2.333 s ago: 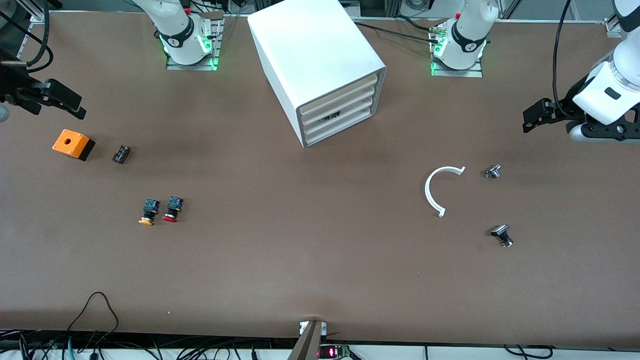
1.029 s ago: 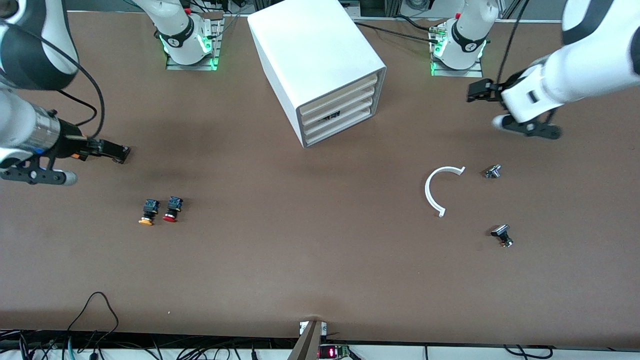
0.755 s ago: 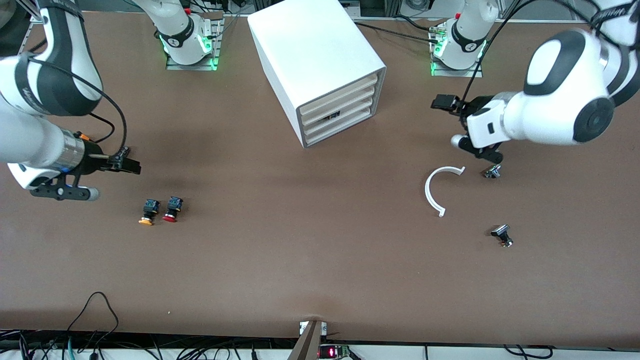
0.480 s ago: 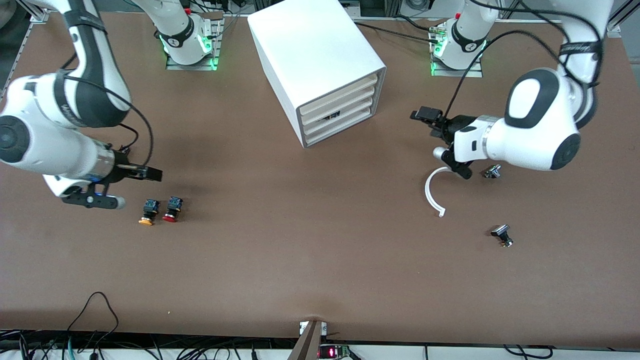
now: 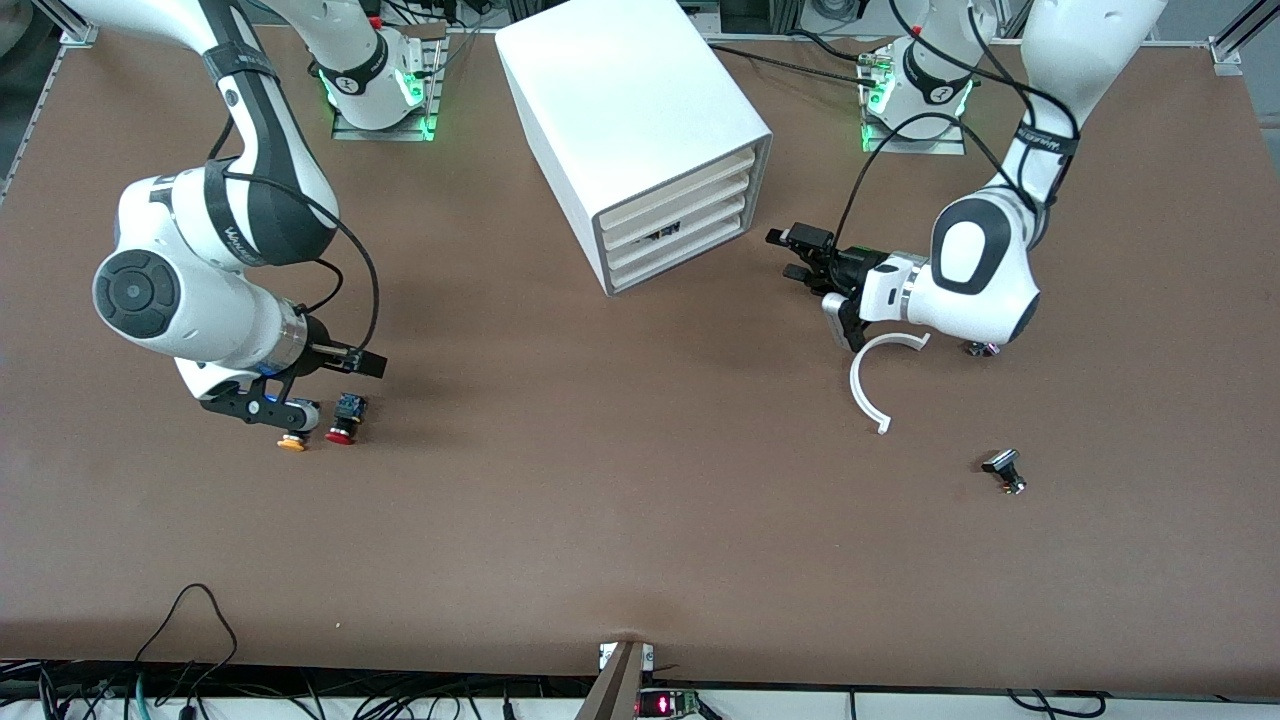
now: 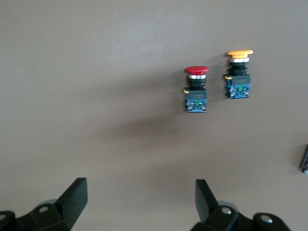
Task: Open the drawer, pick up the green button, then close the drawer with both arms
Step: 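Pull the drawer open with the left gripper while the right gripper approaches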
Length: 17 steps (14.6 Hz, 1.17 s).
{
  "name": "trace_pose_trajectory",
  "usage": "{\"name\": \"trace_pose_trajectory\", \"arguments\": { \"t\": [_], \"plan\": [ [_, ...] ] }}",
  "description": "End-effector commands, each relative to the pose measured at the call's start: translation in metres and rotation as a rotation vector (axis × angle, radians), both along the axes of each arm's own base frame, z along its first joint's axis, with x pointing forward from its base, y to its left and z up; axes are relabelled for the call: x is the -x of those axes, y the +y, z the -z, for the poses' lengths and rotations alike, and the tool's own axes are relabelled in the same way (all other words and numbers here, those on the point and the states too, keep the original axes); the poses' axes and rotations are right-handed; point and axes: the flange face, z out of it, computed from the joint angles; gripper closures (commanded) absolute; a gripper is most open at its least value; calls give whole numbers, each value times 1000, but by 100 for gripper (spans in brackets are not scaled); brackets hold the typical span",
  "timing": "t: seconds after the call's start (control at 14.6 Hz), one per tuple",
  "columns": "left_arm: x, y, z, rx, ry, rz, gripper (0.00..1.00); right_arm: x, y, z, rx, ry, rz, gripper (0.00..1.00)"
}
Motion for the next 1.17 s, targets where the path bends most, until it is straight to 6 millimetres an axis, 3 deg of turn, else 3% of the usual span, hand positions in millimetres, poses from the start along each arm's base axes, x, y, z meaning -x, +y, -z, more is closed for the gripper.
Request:
{"name": "trace_pose_trajectory", "arguments": {
  "t": [0.0, 0.14, 0.21, 0.75, 0.82, 0.96, 1.1],
  "plan": [
    [17, -13, 42, 123, -4, -32, 16, -3, 32, -2, 11, -17, 42, 1],
    [25, -26, 51, 123, 16, -12, 35, -1, 48, 5, 19, -10, 69, 1],
    [30, -37, 53, 129, 24, -1, 40, 0, 54, 6, 20, -7, 78, 1],
    [59, -78, 91, 193, 53, -4, 44, 1, 115, -3, 27, -43, 221, 1],
    [66, -91, 91, 189, 49, 15, 45, 2, 122, -1, 29, -42, 232, 1],
    [69, -92, 97, 187, 38, 17, 47, 0, 131, -5, 28, -49, 258, 1],
    [74, -95, 102, 206, 19, 34, 63, -2, 143, -8, 24, -56, 288, 1]
  ]
}}
